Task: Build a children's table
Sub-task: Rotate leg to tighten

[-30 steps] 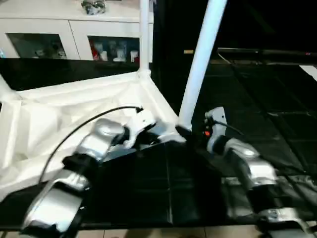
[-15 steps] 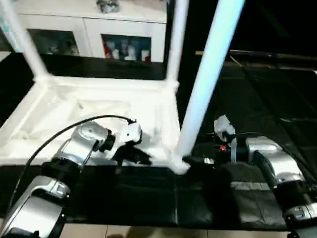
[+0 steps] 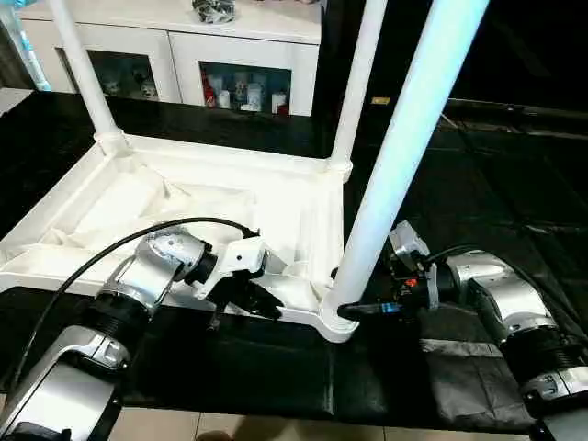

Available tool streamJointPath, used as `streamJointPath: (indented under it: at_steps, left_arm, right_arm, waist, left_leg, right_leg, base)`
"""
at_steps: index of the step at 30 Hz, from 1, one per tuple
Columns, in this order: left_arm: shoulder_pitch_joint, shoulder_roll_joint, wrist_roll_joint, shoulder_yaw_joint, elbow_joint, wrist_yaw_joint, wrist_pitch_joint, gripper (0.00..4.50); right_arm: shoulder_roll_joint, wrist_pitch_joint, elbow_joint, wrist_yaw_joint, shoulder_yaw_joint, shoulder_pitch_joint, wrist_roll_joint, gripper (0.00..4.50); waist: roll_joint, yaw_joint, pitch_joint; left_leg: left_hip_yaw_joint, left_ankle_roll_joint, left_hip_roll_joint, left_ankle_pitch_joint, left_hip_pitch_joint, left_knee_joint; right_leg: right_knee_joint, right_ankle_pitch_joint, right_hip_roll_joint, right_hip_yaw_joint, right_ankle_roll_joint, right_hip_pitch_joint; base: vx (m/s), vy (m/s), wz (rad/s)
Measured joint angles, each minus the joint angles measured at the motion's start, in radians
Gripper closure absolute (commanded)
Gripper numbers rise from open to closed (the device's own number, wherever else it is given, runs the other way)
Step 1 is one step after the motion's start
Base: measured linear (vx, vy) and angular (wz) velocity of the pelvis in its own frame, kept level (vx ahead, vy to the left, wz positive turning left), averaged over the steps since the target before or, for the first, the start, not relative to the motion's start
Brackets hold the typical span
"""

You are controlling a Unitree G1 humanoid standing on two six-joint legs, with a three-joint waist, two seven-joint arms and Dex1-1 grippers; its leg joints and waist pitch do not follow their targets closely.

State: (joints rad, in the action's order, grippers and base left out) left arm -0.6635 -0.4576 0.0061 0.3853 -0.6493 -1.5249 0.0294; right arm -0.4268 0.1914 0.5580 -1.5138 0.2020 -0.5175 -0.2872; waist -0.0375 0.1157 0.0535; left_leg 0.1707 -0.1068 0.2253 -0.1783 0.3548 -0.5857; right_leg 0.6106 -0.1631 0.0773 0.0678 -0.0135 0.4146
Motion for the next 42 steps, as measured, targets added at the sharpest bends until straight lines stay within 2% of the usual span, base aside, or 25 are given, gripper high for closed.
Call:
streamJointPath:
  at_steps: [11, 13, 16, 19, 20, 22, 24, 26, 30, 34, 35, 38, 39, 42]
  left_arm:
    - [-0.002, 0.006, 0.009, 0.003, -0.002, 0.011, 0.013, 4.5]
    - [-0.01, 0.025, 0.012, -0.002, -0.009, 0.039, -0.023, 4.5]
    - [-0.017, 0.047, 0.02, -0.021, -0.012, 0.092, -0.099, 4.5]
    - [-0.03, 0.085, 0.037, -0.057, -0.043, 0.225, -0.182, 4.5]
    - [-0.039, 0.103, 0.041, -0.059, -0.05, 0.267, -0.206, 4.5]
    - [-0.045, 0.141, 0.041, -0.075, -0.07, 0.342, -0.234, 4.5]
    - [-0.055, 0.178, 0.049, -0.095, -0.092, 0.43, -0.262, 4.5]
    - [-0.068, 0.218, 0.06, -0.118, -0.123, 0.533, -0.282, 4.5]
    - [-0.094, 0.29, 0.076, -0.141, -0.156, 0.689, -0.328, 4.5]
    - [-0.1, 0.324, 0.084, -0.146, -0.162, 0.755, -0.341, 4.5]
    - [-0.1, 0.324, 0.084, -0.146, -0.162, 0.757, -0.341, 4.5]
    - [-0.1, 0.322, 0.089, -0.144, -0.162, 0.755, -0.336, 4.5]
    - [-0.1, 0.32, 0.089, -0.143, -0.162, 0.754, -0.333, 4.5]
    - [-0.1, 0.309, 0.09, -0.137, -0.162, 0.739, -0.321, 4.5]
  right_arm:
    - [0.005, 0.027, -0.005, -0.011, -0.005, 0.008, -0.01, 2.26]
    - [0.012, 0.049, -0.045, 0.031, -0.037, 0.046, -0.021, 2.31]
    - [0.031, 0.065, -0.085, 0.12, -0.081, 0.09, -0.025, 2.37]
    - [0.111, 0.06, -0.105, 0.352, -0.15, 0.124, -0.005, 2.41]
    - [0.131, 0.057, -0.106, 0.425, -0.165, 0.123, 0.009, 2.42]
    - [0.168, 0.056, -0.103, 0.548, -0.189, 0.117, 0.029, 2.46]
    - [0.217, 0.05, -0.078, 0.684, -0.206, 0.091, 0.059, 2.48]
    - [0.279, 0.047, -0.037, 0.831, -0.227, 0.054, 0.086, 2.49]
    - [0.348, 0.045, 0.045, 1.043, -0.257, -0.021, 0.117, 2.5]
    - [0.39, 0.036, 0.078, 1.135, -0.296, -0.047, 0.122, 2.5]
    - [0.399, 0.035, 0.078, 1.144, -0.306, -0.047, 0.122, 2.16]
    - [0.413, 0.034, 0.077, 1.154, -0.317, -0.047, 0.118, 2.16]
    - [0.416, 0.034, 0.077, 1.155, -0.322, -0.046, 0.115, 1.75]
    - [0.419, 0.022, 0.071, 1.145, -0.317, -0.038, 0.097, 1.72]
  waist:
    - [0.0, 0.001, 0.0]
    - [0.0, 0.007, 0.0]
    - [0.0, 0.004, 0.0]
    - [0.0, -0.015, 0.0]
    - [0.0, -0.026, -0.001]
    - [0.0, -0.038, -0.001]
    - [0.002, -0.052, -0.002]
    - [0.009, -0.061, -0.006]
    - [0.014, -0.074, -0.009]
    - [0.014, -0.083, -0.009]
    - [0.014, -0.083, -0.009]
    - [0.014, -0.084, -0.009]
    - [0.014, -0.084, -0.009]
    - [0.014, -0.084, -0.009]
  left_leg:
    - [0.0, 0.0, 0.0, 0.0, 0.0, 0.0]
    - [0.0, 0.0, 0.0, 0.0, -0.001, 0.0]
    - [0.001, 0.0, 0.0, 0.0, -0.003, 0.0]
    - [0.0, 0.0, -0.001, 0.0, -0.006, 0.0]
    - [-0.001, 0.0, -0.002, 0.0, -0.006, 0.0]
    - [-0.002, 0.0, -0.003, 0.0, -0.007, -0.001]
    - [-0.005, 0.0, -0.004, 0.0, -0.007, 0.0]
    - [-0.006, 0.0, -0.004, 0.0, -0.007, 0.002]
    - [-0.011, 0.0, -0.008, 0.0, -0.006, 0.003]
    - [-0.015, 0.006, -0.018, -0.004, -0.005, 0.003]
    - [-0.016, 0.008, -0.018, -0.004, -0.004, 0.002]
    - [-0.017, 0.009, -0.018, -0.005, -0.004, 0.002]
    - [-0.017, 0.009, -0.018, -0.005, -0.004, 0.002]
    - [-0.016, 0.009, -0.018, -0.005, -0.004, 0.005]
  right_leg:
    - [0.0, 0.0, 0.0, 0.0, 0.0, -0.001]
    - [0.0, 0.0, 0.0, -0.001, 0.001, -0.002]
    - [0.0, -0.003, 0.0, -0.002, 0.005, -0.005]
    - [0.0, -0.004, 0.0, -0.002, 0.006, -0.007]
    - [-0.002, -0.004, 0.001, -0.001, 0.006, -0.007]
    - [-0.004, -0.004, 0.001, 0.0, 0.006, -0.009]
    - [-0.01, -0.004, 0.001, 0.004, 0.006, -0.011]
    - [-0.018, -0.004, 0.001, 0.007, 0.006, -0.011]
    - [-0.033, -0.004, 0.002, 0.01, 0.006, -0.012]
    - [-0.037, -0.004, 0.016, 0.019, 0.006, -0.013]
    - [-0.039, -0.004, 0.017, 0.019, 0.006, -0.013]
    - [-0.042, -0.004, 0.017, 0.019, 0.006, -0.015]
    - [-0.042, -0.004, 0.017, 0.019, 0.006, -0.015]
    - [-0.042, -0.004, 0.017, 0.02, 0.006, -0.014]
  base:
    - [0.0, 0.0, 0.0]
    - [0.0, 0.0, 0.0]
    - [0.0, 0.0, 0.0]
    - [0.0, 0.0, 0.0]
    - [-0.057, 0.01, -0.11]
    - [0.0, 0.0, 0.0]
    - [0.0, 0.0, 0.0]
    - [0.0, 0.0, 0.0]
    - [0.0, 0.0, 0.0]
    - [0.0, 0.0, 0.0]
    - [0.0, 0.0, 0.0]
    - [0.0, 0.0, 0.0]
    - [0.0, 0.0, 0.0]
    - [0.0, 0.0, 0.0]
